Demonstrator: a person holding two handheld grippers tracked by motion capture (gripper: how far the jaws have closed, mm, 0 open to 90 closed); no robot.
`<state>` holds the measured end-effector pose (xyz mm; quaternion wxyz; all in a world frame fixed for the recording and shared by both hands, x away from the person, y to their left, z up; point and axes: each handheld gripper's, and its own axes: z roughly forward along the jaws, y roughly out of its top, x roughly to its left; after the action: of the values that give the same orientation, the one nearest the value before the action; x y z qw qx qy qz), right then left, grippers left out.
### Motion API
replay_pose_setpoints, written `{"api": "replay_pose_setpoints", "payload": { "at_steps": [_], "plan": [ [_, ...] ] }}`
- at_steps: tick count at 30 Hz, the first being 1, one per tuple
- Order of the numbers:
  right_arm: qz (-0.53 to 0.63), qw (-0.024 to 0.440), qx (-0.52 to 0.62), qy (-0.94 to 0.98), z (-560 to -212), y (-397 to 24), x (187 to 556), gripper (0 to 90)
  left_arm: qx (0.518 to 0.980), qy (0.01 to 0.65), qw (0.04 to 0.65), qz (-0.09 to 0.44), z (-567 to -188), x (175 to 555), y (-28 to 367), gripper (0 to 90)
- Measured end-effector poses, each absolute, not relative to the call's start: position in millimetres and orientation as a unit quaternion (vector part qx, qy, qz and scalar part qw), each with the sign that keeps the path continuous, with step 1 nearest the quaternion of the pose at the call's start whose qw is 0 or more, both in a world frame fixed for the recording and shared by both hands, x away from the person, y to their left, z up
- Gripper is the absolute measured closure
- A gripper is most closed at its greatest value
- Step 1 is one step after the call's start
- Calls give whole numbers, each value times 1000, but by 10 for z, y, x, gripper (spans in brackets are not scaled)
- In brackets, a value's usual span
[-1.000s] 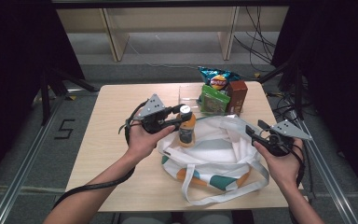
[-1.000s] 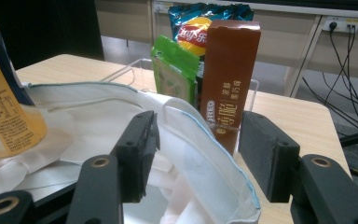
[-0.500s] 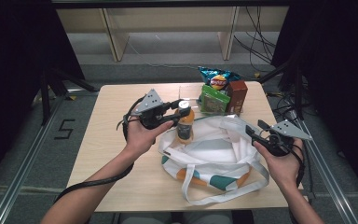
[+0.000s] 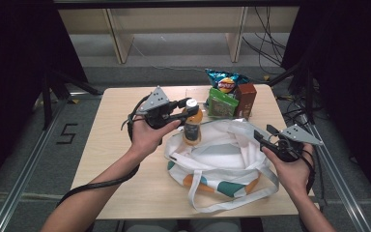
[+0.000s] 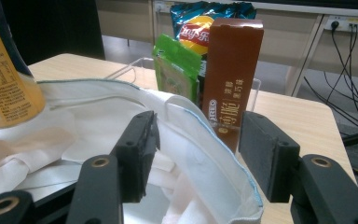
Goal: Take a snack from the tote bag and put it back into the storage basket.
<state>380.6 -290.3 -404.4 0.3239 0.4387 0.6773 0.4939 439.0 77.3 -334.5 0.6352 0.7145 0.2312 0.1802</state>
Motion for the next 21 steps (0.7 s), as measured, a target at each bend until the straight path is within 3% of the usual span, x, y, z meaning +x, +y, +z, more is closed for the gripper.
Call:
{"api": "replay_pose_setpoints", "payload": {
  "at_steps": [21],
  "plan": [
    [492, 322, 435, 681, -4047, -2910, 3809, 467, 709, 227, 642, 184, -3197, 4409, 766, 588]
  ]
}}
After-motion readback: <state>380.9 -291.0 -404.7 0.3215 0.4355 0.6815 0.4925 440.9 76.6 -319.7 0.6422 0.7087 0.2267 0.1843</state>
